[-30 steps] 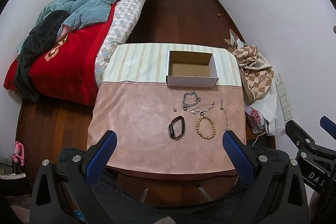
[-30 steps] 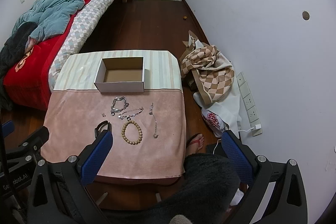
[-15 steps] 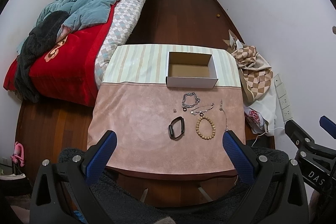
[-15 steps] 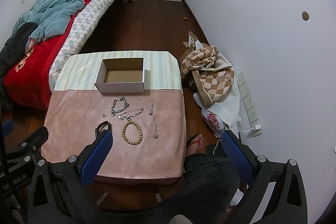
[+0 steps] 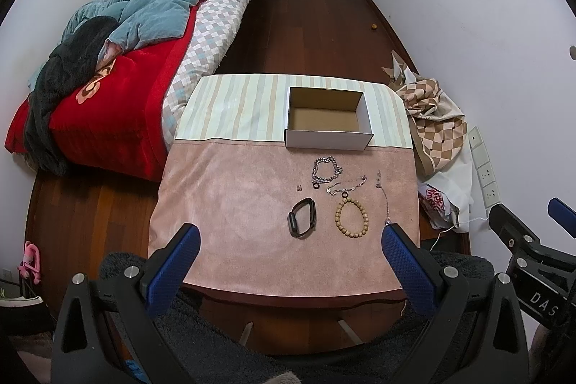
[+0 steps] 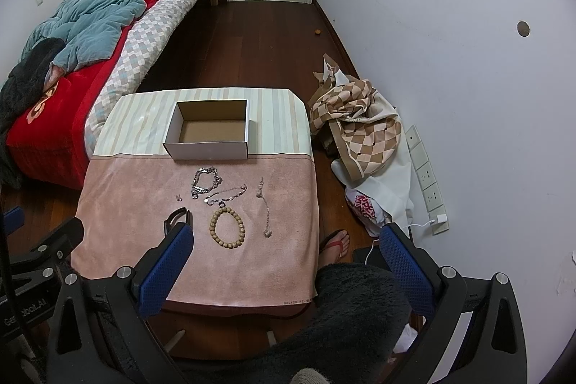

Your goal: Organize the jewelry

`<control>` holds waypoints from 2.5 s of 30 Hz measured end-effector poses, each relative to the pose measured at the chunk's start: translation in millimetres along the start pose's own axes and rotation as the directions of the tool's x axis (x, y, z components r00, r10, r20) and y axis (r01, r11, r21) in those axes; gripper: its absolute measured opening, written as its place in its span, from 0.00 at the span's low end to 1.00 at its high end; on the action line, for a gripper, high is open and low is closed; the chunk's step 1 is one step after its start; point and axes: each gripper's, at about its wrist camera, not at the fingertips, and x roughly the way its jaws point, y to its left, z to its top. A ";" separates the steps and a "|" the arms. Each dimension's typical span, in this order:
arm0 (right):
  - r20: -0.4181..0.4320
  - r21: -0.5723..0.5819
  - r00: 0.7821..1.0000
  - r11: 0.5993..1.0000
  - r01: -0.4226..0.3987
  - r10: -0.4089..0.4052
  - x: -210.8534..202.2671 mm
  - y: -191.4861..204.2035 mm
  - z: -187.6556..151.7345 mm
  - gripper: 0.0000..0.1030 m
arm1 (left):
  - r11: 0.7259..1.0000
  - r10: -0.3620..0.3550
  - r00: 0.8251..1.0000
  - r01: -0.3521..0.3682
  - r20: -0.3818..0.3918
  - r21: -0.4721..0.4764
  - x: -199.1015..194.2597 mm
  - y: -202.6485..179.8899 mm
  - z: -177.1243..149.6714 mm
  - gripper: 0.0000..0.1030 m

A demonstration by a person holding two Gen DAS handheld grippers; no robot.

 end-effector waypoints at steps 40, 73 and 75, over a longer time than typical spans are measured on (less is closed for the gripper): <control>-0.341 0.033 0.930 0.990 -0.135 0.138 312.1 49.6 -48.3 0.67 | 0.999 0.031 0.923 -0.042 -0.383 -0.021 288.8 30.2 -20.8 0.90; -0.078 0.082 0.921 0.923 -0.376 0.382 229.4 50.4 34.5 0.09 | 0.996 -0.088 0.990 0.091 -0.111 0.019 224.7 7.3 78.9 0.10; -0.045 0.071 0.919 0.919 -0.387 0.391 221.5 49.0 57.2 0.09 | 0.996 -0.084 0.992 0.087 -0.095 0.024 229.9 6.5 100.0 0.10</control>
